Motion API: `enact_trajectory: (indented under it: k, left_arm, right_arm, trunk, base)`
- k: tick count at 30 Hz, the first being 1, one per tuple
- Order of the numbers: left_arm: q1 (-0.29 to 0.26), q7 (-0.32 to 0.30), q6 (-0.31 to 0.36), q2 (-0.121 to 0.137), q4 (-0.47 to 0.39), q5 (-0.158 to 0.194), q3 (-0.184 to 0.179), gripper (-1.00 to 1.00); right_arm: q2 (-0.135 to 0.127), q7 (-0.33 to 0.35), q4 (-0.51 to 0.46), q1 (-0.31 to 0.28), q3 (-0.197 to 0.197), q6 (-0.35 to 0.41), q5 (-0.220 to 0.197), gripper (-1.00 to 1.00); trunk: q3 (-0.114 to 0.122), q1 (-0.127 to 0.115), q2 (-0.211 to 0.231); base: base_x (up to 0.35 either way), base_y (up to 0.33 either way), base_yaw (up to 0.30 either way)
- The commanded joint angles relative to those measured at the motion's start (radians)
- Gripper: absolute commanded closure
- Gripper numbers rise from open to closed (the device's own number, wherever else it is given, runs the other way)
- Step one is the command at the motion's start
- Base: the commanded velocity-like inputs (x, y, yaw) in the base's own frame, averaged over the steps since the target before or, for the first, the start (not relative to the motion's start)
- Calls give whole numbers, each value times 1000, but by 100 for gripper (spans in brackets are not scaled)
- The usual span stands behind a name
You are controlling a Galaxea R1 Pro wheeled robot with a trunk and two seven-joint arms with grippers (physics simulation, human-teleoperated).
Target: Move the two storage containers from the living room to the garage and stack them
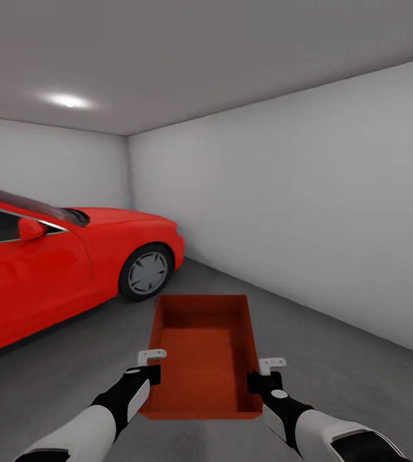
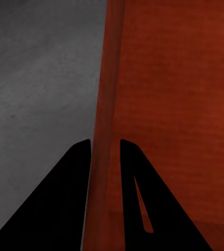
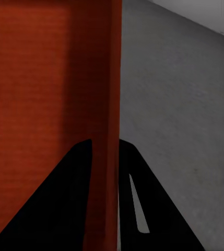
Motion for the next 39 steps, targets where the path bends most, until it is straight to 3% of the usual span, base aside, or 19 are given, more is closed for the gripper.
enact_trajectory:
  k: [1, 25, 39]
  left_arm:
    - [-1, 69, -93, 11, -6, -19, 28, 100]
    - [-1, 69, -93, 11, -6, -19, 26, 100]
    - [-1, 69, -93, 11, -6, -19, 26, 100]
  right_arm:
    - [1, 3, 2, -1, -32, -1, 11, 100]
    - [1, 2, 2, -1, -32, 1, 9, 100]
    - [1, 2, 2, -1, -32, 1, 10, 100]
  trunk:
    - [-2, 1, -1]
    - [-2, 1, -1]
    - [-2, 1, -1]
  base:
    - [299, 187, -188]
    - [306, 155, -15]
    - [318, 96, -244]
